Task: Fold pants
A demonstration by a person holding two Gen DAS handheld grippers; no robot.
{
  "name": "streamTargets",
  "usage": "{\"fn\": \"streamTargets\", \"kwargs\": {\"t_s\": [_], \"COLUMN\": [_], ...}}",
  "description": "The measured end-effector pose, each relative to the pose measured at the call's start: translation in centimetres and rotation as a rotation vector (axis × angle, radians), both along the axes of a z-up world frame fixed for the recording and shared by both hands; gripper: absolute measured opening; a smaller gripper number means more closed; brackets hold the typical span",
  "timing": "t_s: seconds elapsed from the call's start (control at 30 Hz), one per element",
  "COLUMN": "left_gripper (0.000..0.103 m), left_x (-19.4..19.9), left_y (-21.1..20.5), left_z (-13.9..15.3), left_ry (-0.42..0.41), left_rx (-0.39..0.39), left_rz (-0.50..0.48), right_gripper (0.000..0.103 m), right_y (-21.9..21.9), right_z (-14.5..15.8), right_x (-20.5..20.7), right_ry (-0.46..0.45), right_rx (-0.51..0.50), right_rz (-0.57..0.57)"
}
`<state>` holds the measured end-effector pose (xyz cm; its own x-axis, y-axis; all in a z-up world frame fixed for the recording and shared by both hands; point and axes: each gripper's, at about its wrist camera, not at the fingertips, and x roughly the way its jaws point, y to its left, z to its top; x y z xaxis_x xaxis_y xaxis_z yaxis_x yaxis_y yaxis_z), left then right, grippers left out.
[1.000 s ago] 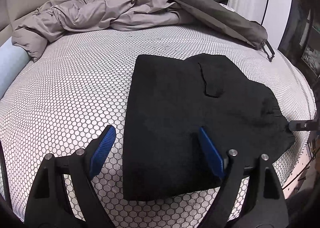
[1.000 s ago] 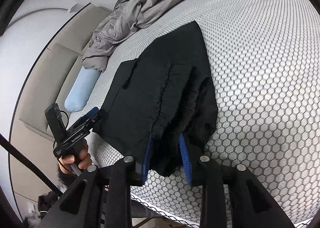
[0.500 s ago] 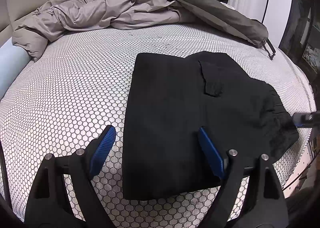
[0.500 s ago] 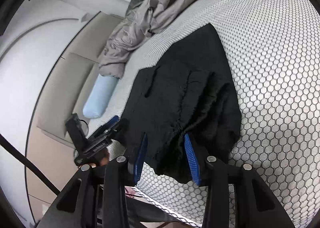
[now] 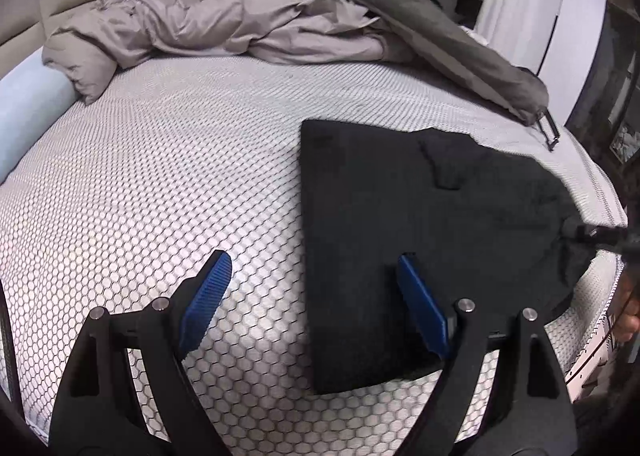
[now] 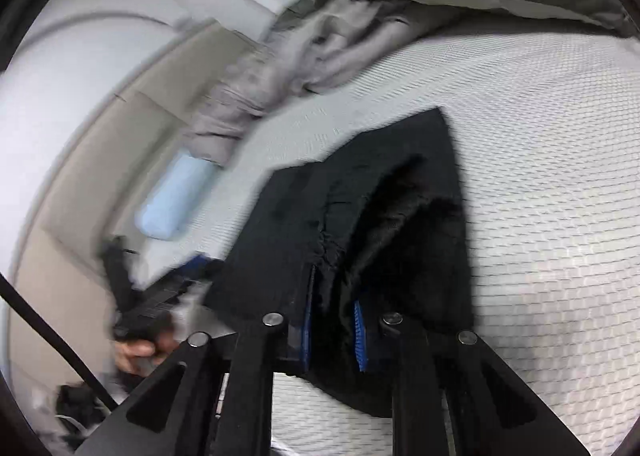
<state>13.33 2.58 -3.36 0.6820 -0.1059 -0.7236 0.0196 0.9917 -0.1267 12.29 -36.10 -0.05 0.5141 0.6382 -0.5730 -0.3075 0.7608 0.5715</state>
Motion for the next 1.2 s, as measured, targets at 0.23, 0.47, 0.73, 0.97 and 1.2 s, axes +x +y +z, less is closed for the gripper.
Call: {"fn": "streamTargets", "kwargs": {"t_s": [0.23, 0.47, 0.73, 0.97, 1.2], "left_gripper": [0.083, 0.083, 0.083, 0.083, 0.09], "left_x": [0.0, -0.9, -2.5, -3.9, -1.7], "left_y": [0.0, 1.8, 1.9, 1.0, 0.8], "left_z": [-0.6, 0.2, -2.1, -1.5, -3.1], "left_ry": [0.023, 0.034, 0.123, 0.128, 0.181], "left_rx": [0.026, 0.003, 0.003, 0.056, -0.006], "left_rz": [-0.029, -0.069, -0.196, -0.295, -0.192], "right_gripper": [0.019, 0.017, 0.018, 0.018, 0.018], "right_y": [-0.4, -0.6, -1.3, -1.1, -0.5], "right_z": [-3.4, -1.6, -2.7, -2.2, -2.2], "right_x": [0.7, -0.8, -0.4, -0.3, 0.1], "right_ry": [0.108, 0.031, 0.072, 0.036, 0.042], "right_rx": [0.001, 0.009, 0.001, 0.029, 0.025], "right_rz": [0.007, -0.023, -0.018, -0.038, -0.034]}}
